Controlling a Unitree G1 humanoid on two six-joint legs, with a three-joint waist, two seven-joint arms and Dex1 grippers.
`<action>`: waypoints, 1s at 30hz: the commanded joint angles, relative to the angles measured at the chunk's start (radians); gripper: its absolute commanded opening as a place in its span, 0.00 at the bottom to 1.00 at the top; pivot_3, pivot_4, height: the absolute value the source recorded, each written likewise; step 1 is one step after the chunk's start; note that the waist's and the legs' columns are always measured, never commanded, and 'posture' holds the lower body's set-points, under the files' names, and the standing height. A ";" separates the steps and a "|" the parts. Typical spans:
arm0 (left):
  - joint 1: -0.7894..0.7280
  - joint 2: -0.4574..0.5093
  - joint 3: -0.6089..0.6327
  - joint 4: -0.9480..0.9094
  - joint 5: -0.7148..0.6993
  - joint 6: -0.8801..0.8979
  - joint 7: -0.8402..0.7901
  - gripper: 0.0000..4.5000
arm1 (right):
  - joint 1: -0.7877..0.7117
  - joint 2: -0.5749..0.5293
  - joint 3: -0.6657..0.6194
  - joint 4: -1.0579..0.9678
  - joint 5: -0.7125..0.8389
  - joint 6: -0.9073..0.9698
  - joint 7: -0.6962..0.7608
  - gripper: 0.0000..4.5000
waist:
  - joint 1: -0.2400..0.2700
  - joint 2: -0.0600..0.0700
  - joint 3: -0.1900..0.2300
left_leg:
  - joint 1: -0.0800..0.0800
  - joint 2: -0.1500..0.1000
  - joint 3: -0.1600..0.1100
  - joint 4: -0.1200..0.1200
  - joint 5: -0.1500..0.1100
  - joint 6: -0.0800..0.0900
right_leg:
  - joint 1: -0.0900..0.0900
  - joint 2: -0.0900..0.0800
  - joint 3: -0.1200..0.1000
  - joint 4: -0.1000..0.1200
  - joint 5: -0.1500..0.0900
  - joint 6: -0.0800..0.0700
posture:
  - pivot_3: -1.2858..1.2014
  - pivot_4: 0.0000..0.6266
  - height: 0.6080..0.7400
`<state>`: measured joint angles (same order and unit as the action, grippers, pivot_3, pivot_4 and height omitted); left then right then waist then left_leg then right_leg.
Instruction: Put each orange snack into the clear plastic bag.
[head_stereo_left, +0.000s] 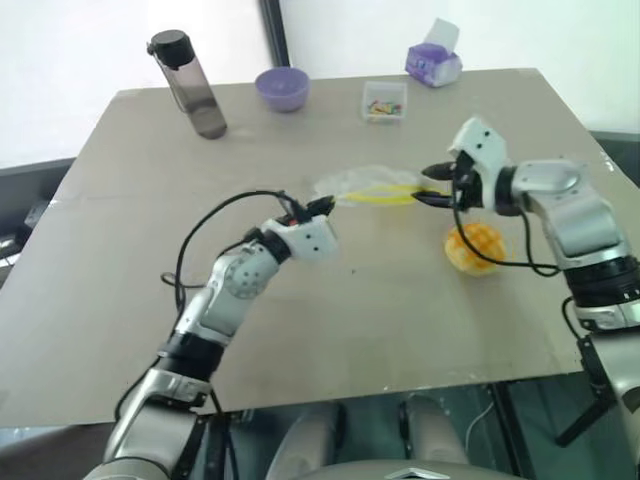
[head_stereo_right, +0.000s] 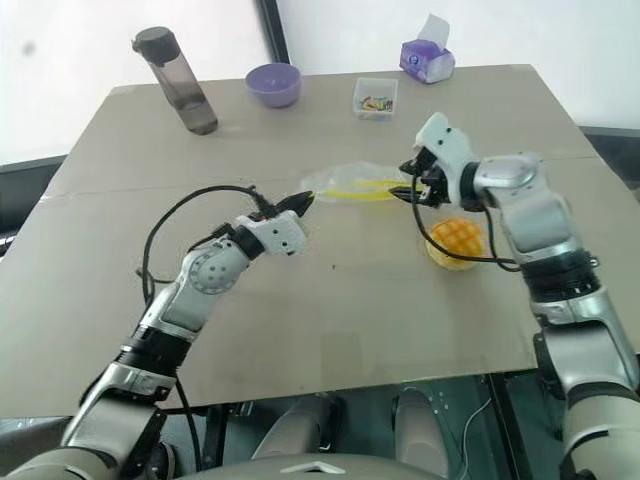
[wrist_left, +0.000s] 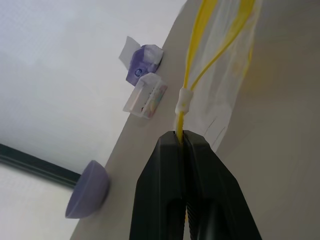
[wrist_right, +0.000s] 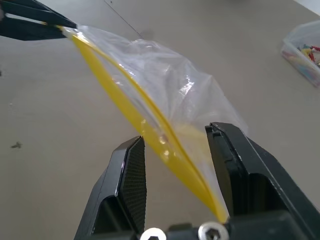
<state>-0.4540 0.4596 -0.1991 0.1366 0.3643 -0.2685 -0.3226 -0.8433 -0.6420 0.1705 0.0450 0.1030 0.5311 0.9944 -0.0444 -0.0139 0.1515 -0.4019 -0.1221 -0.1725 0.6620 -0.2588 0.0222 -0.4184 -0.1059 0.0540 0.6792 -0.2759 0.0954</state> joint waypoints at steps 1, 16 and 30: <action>0.006 -0.022 0.036 -0.067 -0.069 0.075 -0.032 0.00 | -0.015 0.012 -0.062 -0.107 0.067 0.050 -0.010 0.49 | 0.000 0.000 0.000 | 0.000 0.000 0.000 0.000 0.000 0.000 | 0.000 0.000 0.000 0.000 0.000 0.000 | 0.52 0.24 1.00; 0.023 -0.051 0.011 -0.155 -0.083 0.149 -0.071 0.00 | 0.117 0.165 -0.038 -0.040 0.044 -0.042 -0.188 0.01 | 0.003 0.000 0.000 | 0.000 -0.001 -0.001 0.004 0.000 0.000 | 0.003 0.000 -0.001 0.001 0.000 0.000 | 0.52 0.24 1.00; 0.050 -0.039 -0.056 -0.194 -0.087 0.072 -0.155 0.00 | 0.019 0.241 0.021 0.271 -0.083 -0.200 -0.284 0.06 | -0.001 0.000 0.000 | 0.001 -0.001 0.000 0.004 0.000 0.000 | 0.003 0.000 0.000 0.001 0.000 0.000 | 0.52 0.24 1.00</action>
<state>-0.4126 0.4200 -0.2497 -0.0034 0.2834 -0.1766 -0.4706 -0.7916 -0.4049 0.1698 0.3320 0.0531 0.3866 0.7234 -0.0450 -0.0138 0.1512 -0.4008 -0.1228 -0.1727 0.6661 -0.2588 0.0222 -0.4157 -0.1059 0.0538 0.6807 -0.2758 0.0956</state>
